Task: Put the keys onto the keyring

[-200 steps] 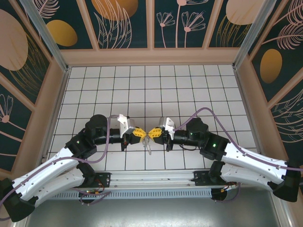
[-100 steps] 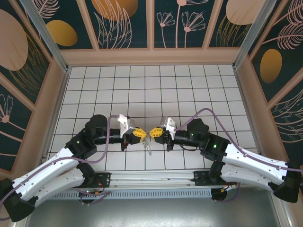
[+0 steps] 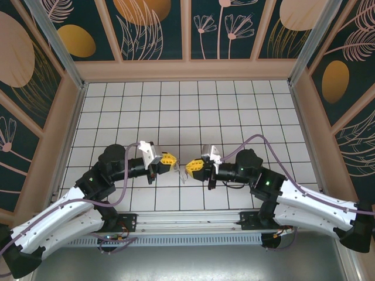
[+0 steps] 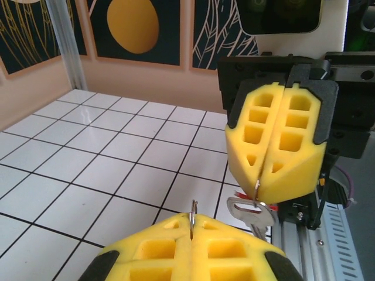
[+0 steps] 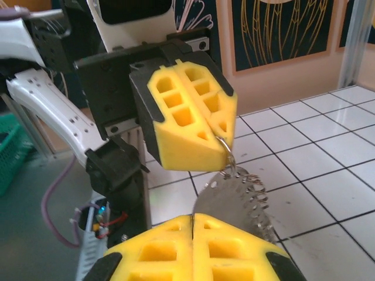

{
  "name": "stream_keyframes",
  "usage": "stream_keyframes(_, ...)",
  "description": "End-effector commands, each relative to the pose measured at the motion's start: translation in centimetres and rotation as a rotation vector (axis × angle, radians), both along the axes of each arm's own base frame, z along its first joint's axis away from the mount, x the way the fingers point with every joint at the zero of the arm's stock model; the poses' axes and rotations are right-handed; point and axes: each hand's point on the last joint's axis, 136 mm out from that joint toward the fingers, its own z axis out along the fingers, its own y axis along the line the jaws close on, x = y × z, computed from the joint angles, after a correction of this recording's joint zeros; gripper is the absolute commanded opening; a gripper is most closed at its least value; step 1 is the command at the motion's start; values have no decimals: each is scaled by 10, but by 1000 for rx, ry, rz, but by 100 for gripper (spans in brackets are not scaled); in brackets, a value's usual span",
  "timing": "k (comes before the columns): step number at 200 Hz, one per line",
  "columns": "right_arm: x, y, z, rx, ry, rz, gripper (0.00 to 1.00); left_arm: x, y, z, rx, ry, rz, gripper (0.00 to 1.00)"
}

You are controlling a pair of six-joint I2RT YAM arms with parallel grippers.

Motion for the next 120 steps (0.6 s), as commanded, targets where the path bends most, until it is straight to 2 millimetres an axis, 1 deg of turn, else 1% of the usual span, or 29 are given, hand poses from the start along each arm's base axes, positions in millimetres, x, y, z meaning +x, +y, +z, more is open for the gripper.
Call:
stream_keyframes(1, -2, 9, 16, 99, 51, 34, 0, 6, 1, 14, -23, -58, 26, 0)
stream_keyframes(20, 0, 13, 22, 136, 73, 38, 0, 7, 2, 16, -20, -66, 38, 0)
stream_keyframes(31, 1, 13, 25, 167, 83, 34, 0, 7, 3, 16, -21, -70, 41, 0)
stream_keyframes(67, 11, 9, 32, 219, 106, -31, 0, 9, 2, 15, -17, -73, 47, 0)
stream_keyframes(85, 13, 11, 37, 240, 125, -33, 0, 12, 3, 16, -14, -81, 65, 0)
stream_keyframes(120, 24, 10, 29, 214, 174, -100, 0, 16, 4, 21, -24, -105, 87, 0)
